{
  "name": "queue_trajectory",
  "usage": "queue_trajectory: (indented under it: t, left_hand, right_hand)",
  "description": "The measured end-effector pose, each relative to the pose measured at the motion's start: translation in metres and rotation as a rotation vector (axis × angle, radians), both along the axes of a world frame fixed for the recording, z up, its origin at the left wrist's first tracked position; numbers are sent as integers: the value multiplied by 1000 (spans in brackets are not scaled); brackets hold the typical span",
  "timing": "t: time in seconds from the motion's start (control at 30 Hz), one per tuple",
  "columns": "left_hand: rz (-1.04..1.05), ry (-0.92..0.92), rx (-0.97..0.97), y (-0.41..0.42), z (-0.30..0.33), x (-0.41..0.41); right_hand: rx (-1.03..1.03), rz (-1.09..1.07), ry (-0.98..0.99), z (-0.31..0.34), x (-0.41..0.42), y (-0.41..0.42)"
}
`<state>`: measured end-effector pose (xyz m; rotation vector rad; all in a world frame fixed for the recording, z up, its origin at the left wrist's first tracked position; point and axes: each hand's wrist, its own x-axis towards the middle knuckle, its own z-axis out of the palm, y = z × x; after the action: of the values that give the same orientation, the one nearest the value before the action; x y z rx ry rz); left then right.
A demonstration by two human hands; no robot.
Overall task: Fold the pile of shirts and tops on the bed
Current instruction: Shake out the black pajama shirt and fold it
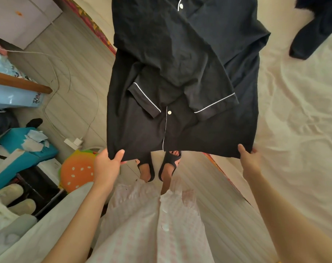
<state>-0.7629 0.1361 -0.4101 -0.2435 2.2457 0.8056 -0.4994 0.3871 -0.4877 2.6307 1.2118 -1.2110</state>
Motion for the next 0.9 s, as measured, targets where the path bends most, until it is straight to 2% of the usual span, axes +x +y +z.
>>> queue_trajectory:
  t: [0.2,0.47,0.63,0.73,0.9]
  left_hand:
    - [226,-26,57,5,15,4]
    - [517,-184,213,15,63,-7]
    - [550,-178,361,41,104,-31]
    - [550,-138,447,70,123,-56]
    - [586,-75,630,134,150,-107]
  right_hand:
    - [-148,-132,51,4,-1,8]
    - [-138,-572,477,66,24,2]
    - [-49,-610,668,116,23,31]
    - [61,-399,749,150,-1,62]
    - [-10,-481,1012,189,-62,126]
